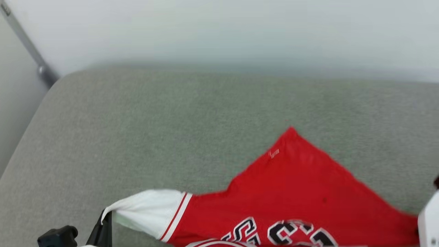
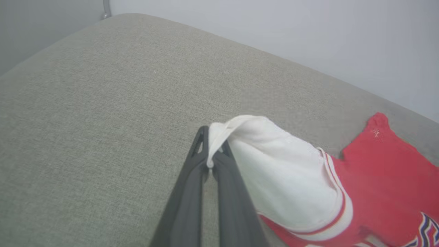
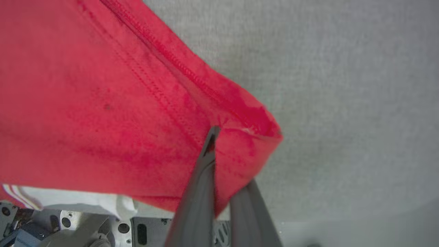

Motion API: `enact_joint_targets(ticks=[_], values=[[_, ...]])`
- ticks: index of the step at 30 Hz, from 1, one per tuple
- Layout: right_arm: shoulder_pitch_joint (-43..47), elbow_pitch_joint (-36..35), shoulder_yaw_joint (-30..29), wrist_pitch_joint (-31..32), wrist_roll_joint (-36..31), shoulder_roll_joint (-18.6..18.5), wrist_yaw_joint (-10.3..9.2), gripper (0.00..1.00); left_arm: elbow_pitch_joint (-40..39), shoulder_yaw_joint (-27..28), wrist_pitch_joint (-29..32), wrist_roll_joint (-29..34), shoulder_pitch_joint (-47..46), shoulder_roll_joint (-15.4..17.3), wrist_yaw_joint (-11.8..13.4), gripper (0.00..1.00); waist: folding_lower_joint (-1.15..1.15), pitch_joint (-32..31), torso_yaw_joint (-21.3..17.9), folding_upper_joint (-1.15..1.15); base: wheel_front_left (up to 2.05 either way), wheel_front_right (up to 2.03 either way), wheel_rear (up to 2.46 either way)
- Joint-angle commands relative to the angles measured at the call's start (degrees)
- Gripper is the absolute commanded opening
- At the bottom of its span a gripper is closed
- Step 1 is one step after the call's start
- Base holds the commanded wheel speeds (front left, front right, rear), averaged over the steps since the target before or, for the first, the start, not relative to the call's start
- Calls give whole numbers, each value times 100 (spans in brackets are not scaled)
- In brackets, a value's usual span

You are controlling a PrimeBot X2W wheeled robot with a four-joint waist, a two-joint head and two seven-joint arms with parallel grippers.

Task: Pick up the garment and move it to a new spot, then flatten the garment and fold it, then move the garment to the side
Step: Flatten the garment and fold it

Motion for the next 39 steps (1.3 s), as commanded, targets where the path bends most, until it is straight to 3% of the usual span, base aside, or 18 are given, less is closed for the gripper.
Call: enact_joint_targets(ticks=[1, 4, 5, 6, 7, 8, 12, 16, 22, 26, 29, 31, 36, 37, 39], values=[[369, -110, -104, 53, 29, 171, -4, 0, -23, 18, 1, -36, 96, 17, 35, 0, 2, -381, -382, 0, 0, 0, 0], [1237, -467, -391, 138, 44, 532, -4, 0, -50, 36, 27, -55, 193, 43, 63, 0, 2, -428, -506, 0, 0, 0, 0], [1474, -538, -477, 151, 77, 699, -4, 8, -42, 42, 43, -72, 219, 43, 73, 0, 2, -436, -541, 0, 0, 0, 0], [1671, -602, -548, 123, 71, 801, -4, 35, -40, 39, 62, -83, 229, 56, 77, 0, 2, -434, -564, 0, 0, 0, 0], [1798, -655, -605, 88, 102, 938, -4, 87, -34, 38, 72, -93, 247, 62, 85, 0, 2, -427, -594, 0, 0, 0, 0], [1899, -724, -634, 28, 113, 1024, -4, 100, -36, 45, 79, -93, 253, 60, 86, 0, 2, -425, -621, 0, 0, 0, 0], [1979, -923, -756, -490, 29, 1206, -3, 100, -57, 44, 127, -135, 271, 74, 81, 0, 2, -393, -714, 0, 0, 0, 0], [1649, -1097, -725, -1411, -80, 1201, -3, 100, -95, 37, 167, -133, 213, 114, 63, 0, 2, -314, -761, 0, 0, 0, 0], [711, -1066, -513, -3004, -42, 1150, -3, 100, -237, 32, 192, -66, -128, 178, 20, 0, 2, 129, -726, 0, 0, 0, 0], [-58, -925, -319, -3438, 7, 1108, -3, 100, -348, -29, 166, 26, -503, 164, -67, 0, 2, 560, -580, 0, 0, 0, 0], [-611, -829, -89, -3330, 29, 990, -3, 100, -403, -80, 136, 67, -806, 119, -145, 0, 2, 886, -444, 0, 0, 0, 0], [-911, -732, 123, -2921, 12, 892, -4, 100, -435, -137, 111, 129, -992, 98, -206, 0, 2, 1076, -343, 0, 0, 0, 0], [-1525, -716, 810, -1217, 200, 641, -4, 100, -442, -282, 65, 232, -1355, 34, -335, 0, 2, 1393, -106, 0, 0, 0, 0], [-1525, -716, 810, -1217, 200, 641, -4, 100, -442, -282, 65, 232, -1355, 34, -335, 0, 2, 1393, -106, 0, 0, 0, 0], [-1726, -713, 1134, -315, 275, 593, -3, 100, -423, -357, 28, 271, -1528, -28, -406, 0, 2, 1530, 27, 0, 0, 0, 0]])
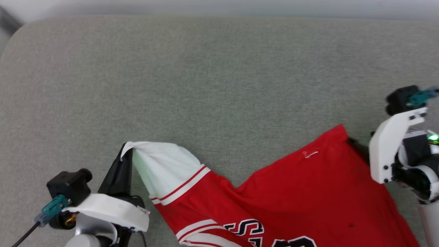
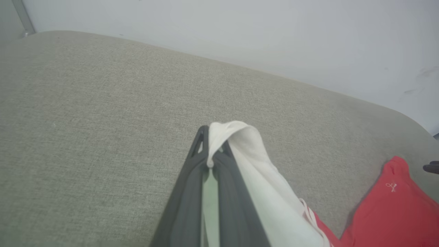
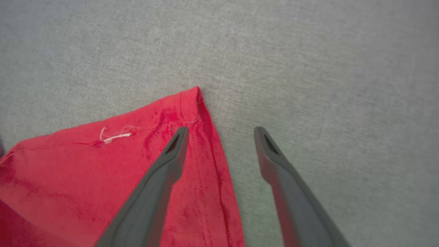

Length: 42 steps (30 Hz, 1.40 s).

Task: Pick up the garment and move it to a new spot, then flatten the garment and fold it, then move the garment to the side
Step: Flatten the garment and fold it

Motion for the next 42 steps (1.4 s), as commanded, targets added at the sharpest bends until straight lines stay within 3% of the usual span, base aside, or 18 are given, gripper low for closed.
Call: enact_joint_targets(ticks=[1, 10, 11, 12, 13, 20, 26, 30, 37, 42], values=[[-119, 11, 154, 283, 43, -35, -2, 100, 6, -19, -47, 32, -141, -41, -43, 0, -1, 212, 206, 0, 0, 0, 0], [-349, 690, 1038, 806, 274, -93, -2, 100, 190, -137, -157, -4, -351, -196, -180, 0, -1, 437, 349, 0, 0, 0, 0], [-323, 857, 1100, 884, 342, -109, -2, 96, 221, -149, -165, -3, -366, -204, -190, 0, -1, 438, 363, 0, 0, 0, 0], [-309, 993, 1178, 943, 420, -133, -2, 40, 247, -164, -175, -7, -386, -215, -211, 0, -1, 435, 379, 0, 0, 0, 0], [-296, 1091, 1233, 977, 492, -145, -2, 0, 274, -173, -171, -13, -396, -224, -226, 0, -1, 430, 389, 0, 0, 0, 0], [-538, 1133, 1417, 509, 797, -335, -2, 0, 455, -85, -139, -89, -292, -118, -208, 0, -1, 40, 273, 0, 0, 0, 0], [-581, 1124, 1377, -88, 744, -358, -2, 0, 487, 29, 98, 3, -343, 228, -112, 0, -1, -766, 53, 0, 0, 0, 0], [-605, 1197, 1253, -478, 560, -339, -2, 0, 579, 115, 326, -86, -623, 432, -227, 0, -1, -1299, -120, 0, 0, 0, 0], [-1179, 1327, 1027, -967, 209, -291, -3, 0, 1109, 269, 838, -180, -1941, 774, -549, 0, -1, -1606, -428, 0, 0, 0, 0], [-1897, 1467, 928, -1371, -71, -262, -4, 0, 1814, 293, 1045, -137, -3184, 794, -765, 0, -1, -1530, -622, 0, 0, 0, 0]])
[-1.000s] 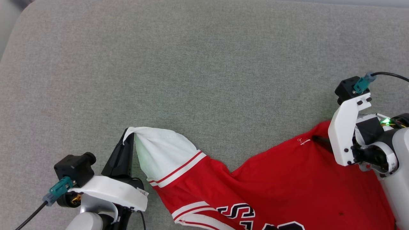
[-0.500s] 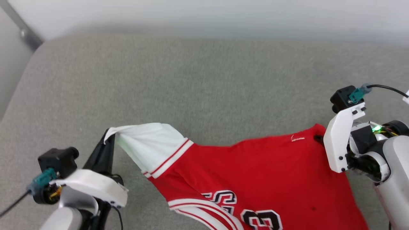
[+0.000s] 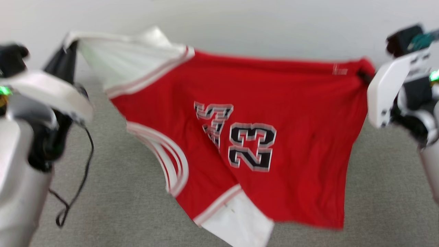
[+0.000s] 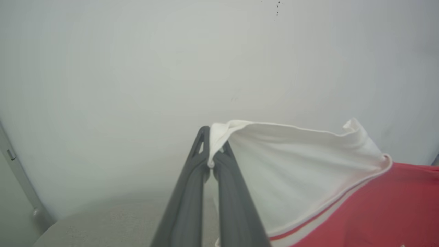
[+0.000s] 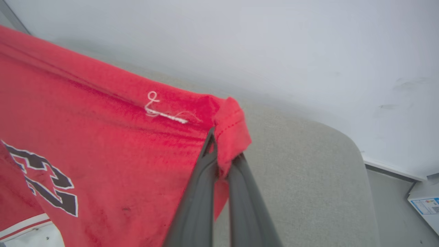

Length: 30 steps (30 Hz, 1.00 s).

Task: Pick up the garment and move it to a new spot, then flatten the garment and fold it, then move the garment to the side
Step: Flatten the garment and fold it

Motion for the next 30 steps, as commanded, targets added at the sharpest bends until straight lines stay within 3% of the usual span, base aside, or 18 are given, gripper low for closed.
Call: enact_joint_targets(ticks=[1, 6, 19, 30], values=[[-213, 59, -58, -41, -57, -1, -7, 0, 109, 38, 1, 31, -271, 15, -27, 0, 1, 117, -77, 0, 0, 0, 0], [-1176, 235, -340, -429, -373, 77, -8, 0, 836, 113, -65, 82, -1654, -69, -222, 0, 1, 658, -191, 0, 0, 0, 0], [-3943, 412, -991, -1279, -1280, 278, -10, 0, 1687, 341, -163, 516, -5282, 302, -522, 0, 1, 3045, -402, 0, 0, 0, 0], [-5246, 1504, -833, -2256, -1510, 481, -10, 0, 2040, 314, -288, 597, -6266, 260, -597, 0, 1, 4241, -400, 0, 0, 0, 0]])
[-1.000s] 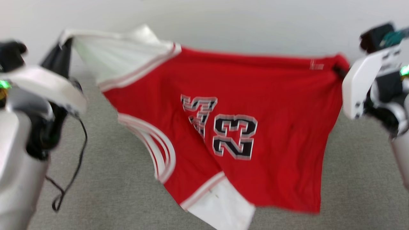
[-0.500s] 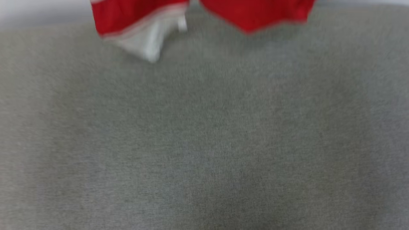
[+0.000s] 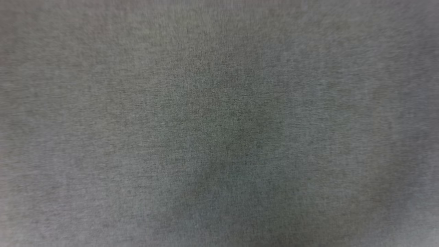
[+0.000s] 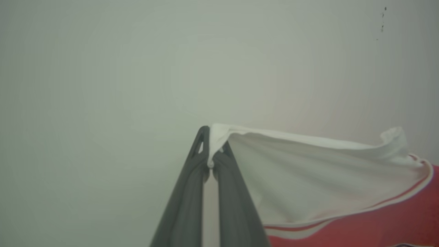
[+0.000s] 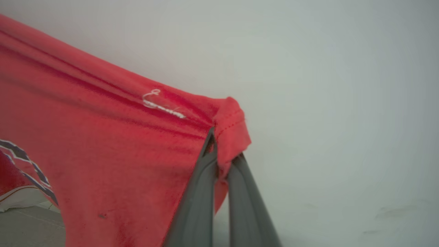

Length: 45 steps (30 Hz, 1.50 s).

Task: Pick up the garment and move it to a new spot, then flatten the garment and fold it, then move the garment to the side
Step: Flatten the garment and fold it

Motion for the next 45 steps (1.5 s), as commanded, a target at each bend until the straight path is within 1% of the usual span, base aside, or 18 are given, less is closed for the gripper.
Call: enact_joint_targets(ticks=[1, 4, 9, 14, 17, 20, 25, 29, 32, 36, 41, 45], values=[[-109, 117, 32, -92, 17, -13, -13, 0, 77, 54, -56, -12, -58, 34, 14, 0, -2, 401, 4, 0, 0, 0, 0], [-243, 364, 185, -284, 95, 37, -13, 0, 229, 74, -139, -86, -32, -24, -39, 0, -2, 567, 49, 0, 0, 0, 0], [-257, 802, 405, -544, 204, 89, -13, 0, 630, 123, -388, -255, 280, -126, -190, 0, -2, 585, 126, 0, 0, 0, 0], [66, 1053, 645, -744, 305, 78, -13, 0, 960, 166, -680, -430, 750, -225, -361, 0, -2, 388, 230, 0, 0, 0, 0], [370, 1141, 884, -855, 434, -42, -13, 0, 1128, 139, -891, -535, 1191, -295, -475, 0, -2, 148, 339, 0, 0, 0, 0], [927, 1120, 1047, -1005, 640, -145, -13, 0, 1287, 131, -1143, -679, 1901, -378, -545, 0, -2, -233, 424, 0, 0, 0, 0], [2174, 867, 1194, -1127, 968, -226, -15, 0, 1447, 275, -1450, -1036, 3287, -362, -631, 0, -2, -980, 430, 0, 0, 0, 0], [3521, 651, 1000, -1105, 1124, -399, -22, 0, 1314, 394, -1639, -1237, 4766, -577, -629, 0, -2, -1794, 568, 0, 0, 0, 0], [4467, 360, 739, -986, 1166, -449, -30, 0, 1093, 629, -1713, -1409, 5813, -758, -529, 0, -2, -2287, 662, 0, 0, 0, 0], [5918, -132, 189, -779, 1113, -434, -50, 0, 587, 872, -1731, -1416, 7154, -984, -280, 0, -2, -2941, 809, 0, 0, 0, 0], [7625, -1146, -570, -348, 920, -164, -53, 0, -547, 1007, -1722, -1293, 8708, -1132, 235, 0, -2, -3575, 922, 0, 0, 0, 0], [8938, -2115, -1134, 59, 750, 232, -53, 0, -1498, 983, -1435, -1237, 9802, -1085, 738, 0, -2, -4001, 1028, 0, 0, 0, 0]])
